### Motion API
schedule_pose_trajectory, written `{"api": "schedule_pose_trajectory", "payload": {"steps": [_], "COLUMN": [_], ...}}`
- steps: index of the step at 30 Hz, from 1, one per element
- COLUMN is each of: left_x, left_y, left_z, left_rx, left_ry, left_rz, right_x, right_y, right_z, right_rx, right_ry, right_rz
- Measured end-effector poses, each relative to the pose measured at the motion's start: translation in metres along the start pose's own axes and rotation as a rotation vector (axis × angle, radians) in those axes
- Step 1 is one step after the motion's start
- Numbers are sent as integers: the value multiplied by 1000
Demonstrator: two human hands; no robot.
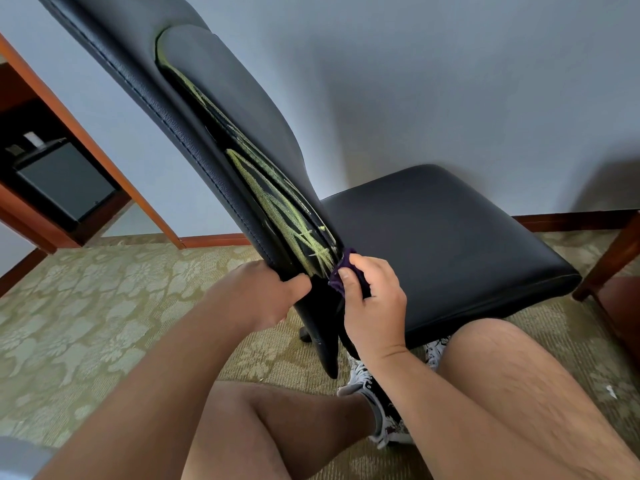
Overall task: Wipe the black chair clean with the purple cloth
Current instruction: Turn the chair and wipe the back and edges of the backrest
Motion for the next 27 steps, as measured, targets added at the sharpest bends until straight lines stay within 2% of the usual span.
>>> {"api": "schedule_pose_trajectory", "payload": {"steps": [3, 7, 10, 14, 21, 27], "left_x": [-1, 0, -3, 0, 1, -2], "left_y": [1, 1, -1, 0, 1, 0], "left_z": [1, 4, 4, 0, -3, 1], "left_rx": [9, 3, 10, 33, 32, 23], "left_ry": [30, 93, 25, 32, 29, 31], "left_rz": [26, 75, 17, 19, 28, 13], "right_x": [11, 30, 24, 3, 4, 28], "right_y": [-3, -15, -14, -2, -1, -15], "right_z": [3, -1, -3, -1, 0, -3], "right_rx": [-31, -59, -24, 8, -27, -54], "right_ry": [-31, -69, -16, 29, -28, -43], "right_rz": [-30, 19, 78, 21, -72, -20]}}
Point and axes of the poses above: each hand's wrist, its own y-axis away from the middle knuckle, its own z-axis out of the back of the hand, x = y × z, the point moved 8 cm from there along -y, towards the middle knuckle, and after that the axes turned 14 degrees about -x, right-handed, at the moved point
